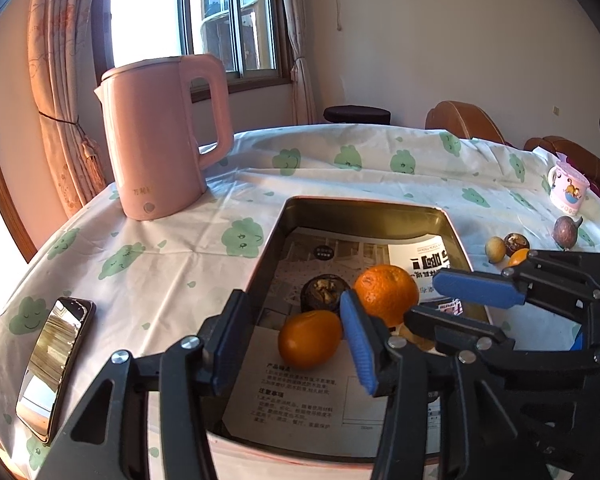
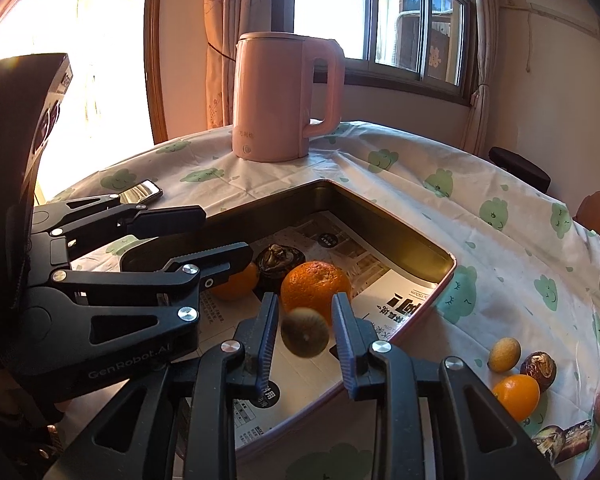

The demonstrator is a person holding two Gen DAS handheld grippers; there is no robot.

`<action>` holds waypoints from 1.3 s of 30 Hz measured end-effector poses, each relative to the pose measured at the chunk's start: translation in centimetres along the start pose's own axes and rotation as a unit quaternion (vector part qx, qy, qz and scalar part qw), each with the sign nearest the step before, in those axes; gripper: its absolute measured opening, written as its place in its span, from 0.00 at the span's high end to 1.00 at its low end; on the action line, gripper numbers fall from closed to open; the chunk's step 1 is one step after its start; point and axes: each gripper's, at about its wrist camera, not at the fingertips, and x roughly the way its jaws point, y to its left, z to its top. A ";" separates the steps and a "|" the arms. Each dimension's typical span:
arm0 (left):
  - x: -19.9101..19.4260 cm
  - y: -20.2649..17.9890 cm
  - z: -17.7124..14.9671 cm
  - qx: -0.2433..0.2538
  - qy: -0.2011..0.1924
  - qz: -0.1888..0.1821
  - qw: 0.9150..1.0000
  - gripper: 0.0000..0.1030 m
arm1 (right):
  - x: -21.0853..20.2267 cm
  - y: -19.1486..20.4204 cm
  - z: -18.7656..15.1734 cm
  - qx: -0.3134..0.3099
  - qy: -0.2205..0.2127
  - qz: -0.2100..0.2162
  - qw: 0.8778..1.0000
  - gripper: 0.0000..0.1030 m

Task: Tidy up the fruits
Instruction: 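Release the orange into the tin with the left gripper while the right gripper releases the brown fruit, then grasp an orange with the left gripper while the right gripper grasps a brown-labelled jar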

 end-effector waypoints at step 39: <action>0.0 -14.6 1.5 0.077 -0.005 -0.126 0.989 0.26 | -5.9 -12.8 -7.6 0.058 0.086 -0.119 0.987 0.63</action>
